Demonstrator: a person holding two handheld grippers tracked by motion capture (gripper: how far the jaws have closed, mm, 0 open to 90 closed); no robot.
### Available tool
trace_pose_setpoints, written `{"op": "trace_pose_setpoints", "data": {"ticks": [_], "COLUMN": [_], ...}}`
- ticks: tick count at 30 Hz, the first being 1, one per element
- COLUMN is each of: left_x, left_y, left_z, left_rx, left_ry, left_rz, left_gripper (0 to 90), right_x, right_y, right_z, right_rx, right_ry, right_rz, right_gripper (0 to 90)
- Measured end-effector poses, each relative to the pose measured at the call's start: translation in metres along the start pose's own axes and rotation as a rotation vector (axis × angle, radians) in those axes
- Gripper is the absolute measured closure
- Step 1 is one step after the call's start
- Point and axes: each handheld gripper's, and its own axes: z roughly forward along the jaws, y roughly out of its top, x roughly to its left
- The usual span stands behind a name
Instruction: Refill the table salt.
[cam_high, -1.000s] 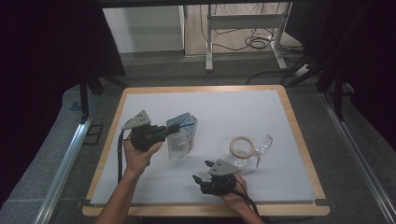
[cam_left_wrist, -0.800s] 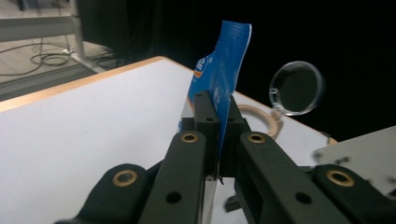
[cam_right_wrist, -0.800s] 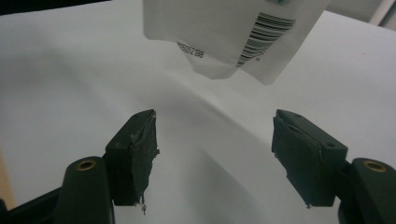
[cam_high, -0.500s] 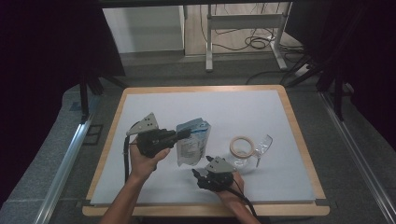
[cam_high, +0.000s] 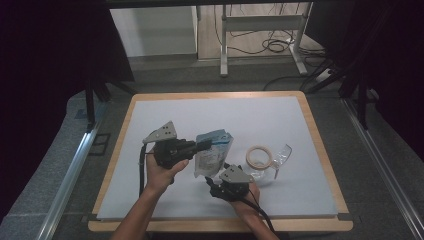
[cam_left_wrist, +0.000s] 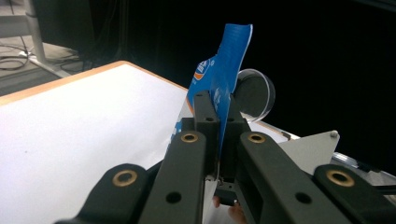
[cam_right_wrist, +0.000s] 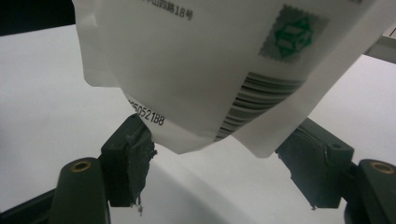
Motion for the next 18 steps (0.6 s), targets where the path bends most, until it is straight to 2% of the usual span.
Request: {"op": "trace_pose_setpoints", "data": {"ticks": [4,9,13,18], "left_x": [-0.0018,-0.0064,-0.0082,-0.0047], "left_y": [0.0021,0.0055,0.0073,0.0083], "left_z": [0.0032,0.0068,0.0077,0.0064], "left_rx": [0.003,-0.001,-0.005,-0.024], "left_ry": [-0.002,-0.021,-0.025,-0.037], "left_rz": [0.002,0.010,0.012,-0.015], "left_gripper": [90.0,90.0,90.0,90.0], "right_x": [0.0003,0.0043,0.0029,0.0023], "right_y": [-0.0016,-0.0040,-0.0032,-0.0040], "right_z": [0.0022,0.0054,0.0035,-0.0016], "right_rx": [0.017,0.039,0.017,-0.019], "right_ry": [-0.004,-0.050,-0.072,-0.076], "right_rz": [-0.014,-0.058,-0.053,-0.071], "right_gripper": [31.0,31.7,35.1,38.2]}}
